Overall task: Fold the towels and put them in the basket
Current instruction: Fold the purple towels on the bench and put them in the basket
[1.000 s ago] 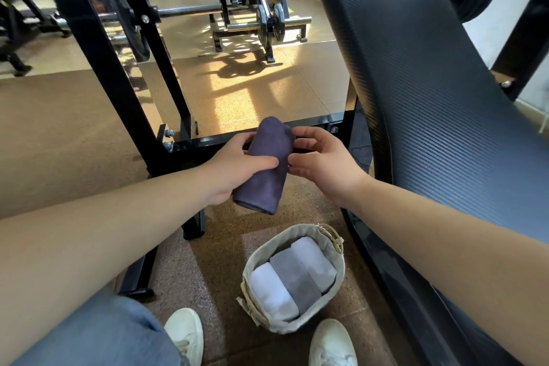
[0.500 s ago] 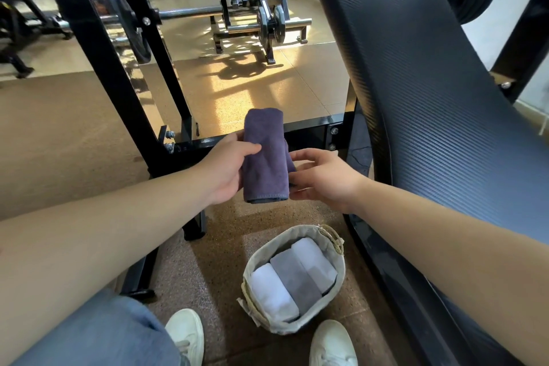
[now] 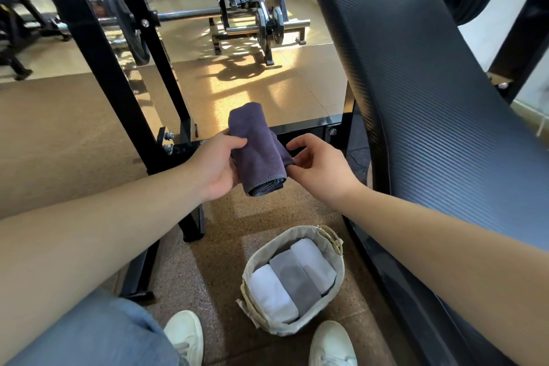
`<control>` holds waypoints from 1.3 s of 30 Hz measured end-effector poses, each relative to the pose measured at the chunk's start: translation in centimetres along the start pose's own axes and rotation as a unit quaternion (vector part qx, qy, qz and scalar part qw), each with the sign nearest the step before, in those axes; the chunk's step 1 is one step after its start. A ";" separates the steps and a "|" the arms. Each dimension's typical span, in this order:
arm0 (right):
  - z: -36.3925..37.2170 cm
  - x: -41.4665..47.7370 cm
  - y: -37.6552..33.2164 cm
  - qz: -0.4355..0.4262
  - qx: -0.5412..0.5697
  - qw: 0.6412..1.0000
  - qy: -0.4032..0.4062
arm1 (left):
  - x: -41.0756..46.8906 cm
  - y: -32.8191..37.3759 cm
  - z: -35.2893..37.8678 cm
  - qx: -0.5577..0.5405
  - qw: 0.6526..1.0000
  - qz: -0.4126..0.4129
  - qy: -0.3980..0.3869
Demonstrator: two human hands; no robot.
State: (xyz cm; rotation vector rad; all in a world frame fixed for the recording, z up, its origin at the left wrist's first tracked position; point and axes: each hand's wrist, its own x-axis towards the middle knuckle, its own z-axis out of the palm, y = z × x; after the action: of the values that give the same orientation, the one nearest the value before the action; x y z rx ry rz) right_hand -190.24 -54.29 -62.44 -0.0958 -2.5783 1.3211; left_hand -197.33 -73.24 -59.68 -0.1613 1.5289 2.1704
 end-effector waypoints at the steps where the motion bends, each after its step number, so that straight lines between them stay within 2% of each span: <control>1: 0.1 -0.1 0.0 -0.022 -0.017 1.000 0.006 | 0.0 0.0 0.0 0.005 1.000 -0.003 -0.005; 12: -0.4 -0.4 0.1 -0.216 -0.117 0.969 -0.018 | 0.4 0.8 0.3 -0.008 0.996 0.067 0.056; 16: -0.4 -0.5 1.1 -0.246 -0.153 0.954 -0.082 | 0.4 0.5 0.4 0.026 0.997 0.058 0.041; 19: -0.5 -0.3 1.7 -0.206 -0.145 0.961 -0.115 | 0.4 0.0 0.3 0.069 0.996 0.054 0.029; 22: -0.7 -0.1 1.2 -0.057 0.010 0.996 -0.061 | 0.4 -0.1 0.2 0.091 0.994 0.058 0.015; 25: -0.5 0.2 0.3 0.028 0.160 0.985 -0.058 | 0.3 -0.3 0.3 0.097 0.993 0.066 0.007; 28: 0.1 0.1 -0.5 0.046 0.231 0.967 -0.100 | 0.2 -0.8 0.6 0.086 0.994 0.067 -0.006; 34: 0.6 -0.4 -0.3 0.093 0.274 0.946 -0.144 | 0.3 -1.2 0.8 0.070 0.996 0.055 -0.019; 39: 1.0 -0.5 0.2 0.091 0.245 0.950 -0.168 | 0.3 -2.2 0.8 0.142 0.989 0.031 0.008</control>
State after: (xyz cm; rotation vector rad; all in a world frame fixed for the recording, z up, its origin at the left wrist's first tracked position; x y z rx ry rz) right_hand -189.98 -55.04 -63.26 -0.0191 -2.4467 2.1771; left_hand -196.44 -71.89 -61.39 -0.0364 1.8526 1.9735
